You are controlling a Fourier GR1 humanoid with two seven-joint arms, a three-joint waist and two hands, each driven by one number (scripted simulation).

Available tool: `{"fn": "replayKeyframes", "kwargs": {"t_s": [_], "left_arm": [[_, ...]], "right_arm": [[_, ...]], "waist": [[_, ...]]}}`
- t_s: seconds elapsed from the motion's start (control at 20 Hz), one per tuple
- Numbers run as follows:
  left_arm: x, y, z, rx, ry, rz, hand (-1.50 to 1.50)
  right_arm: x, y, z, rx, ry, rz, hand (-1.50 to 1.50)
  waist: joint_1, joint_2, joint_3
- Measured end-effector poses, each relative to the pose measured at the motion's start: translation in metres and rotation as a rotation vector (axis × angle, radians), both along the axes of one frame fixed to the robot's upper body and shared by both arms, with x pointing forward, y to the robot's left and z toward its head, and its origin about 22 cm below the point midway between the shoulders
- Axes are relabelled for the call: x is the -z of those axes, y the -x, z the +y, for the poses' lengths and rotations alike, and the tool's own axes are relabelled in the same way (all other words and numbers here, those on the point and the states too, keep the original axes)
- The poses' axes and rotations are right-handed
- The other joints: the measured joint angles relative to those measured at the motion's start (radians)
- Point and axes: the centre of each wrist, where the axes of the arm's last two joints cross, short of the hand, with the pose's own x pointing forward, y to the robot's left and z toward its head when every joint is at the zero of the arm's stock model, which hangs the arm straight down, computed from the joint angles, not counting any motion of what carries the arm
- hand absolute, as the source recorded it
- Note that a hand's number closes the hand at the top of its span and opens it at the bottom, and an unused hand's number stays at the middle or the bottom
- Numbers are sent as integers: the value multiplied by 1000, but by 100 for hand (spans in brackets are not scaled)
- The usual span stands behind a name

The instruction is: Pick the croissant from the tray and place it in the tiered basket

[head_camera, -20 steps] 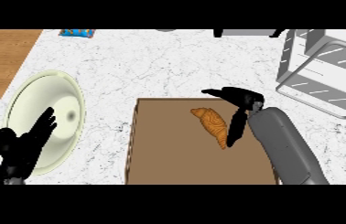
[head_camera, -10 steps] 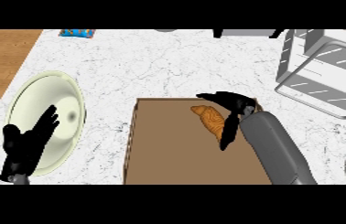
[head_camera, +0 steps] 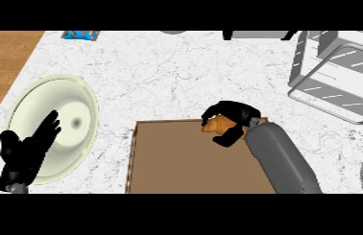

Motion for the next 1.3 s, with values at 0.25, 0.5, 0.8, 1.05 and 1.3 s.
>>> {"fn": "replayKeyframes", "kwargs": {"t_s": [0.25, 0.5, 0.8, 1.05, 1.3], "left_arm": [[-3, -6, 3, 0, 2, -2, 0], [1, -2, 3, -6, -9, 2, 0], [3, 0, 5, -4, -7, 9, 0], [5, 1, 2, 0, -8, 16, 0], [5, -3, -4, 3, -4, 15, 0]], "right_arm": [[7, 8, -4, 30, -61, -43, 150], [-9, 5, -21, 96, -94, -87, 150], [-43, -8, 1, 410, 60, -257, 150], [-81, -18, 30, 747, 259, -473, 150], [-134, -18, 67, 1000, 353, -703, 150]], "waist": [[-1, 2, 1], [-1, 6, 3], [-5, 0, 1], [7, -6, -1], [8, -5, 0]]}}
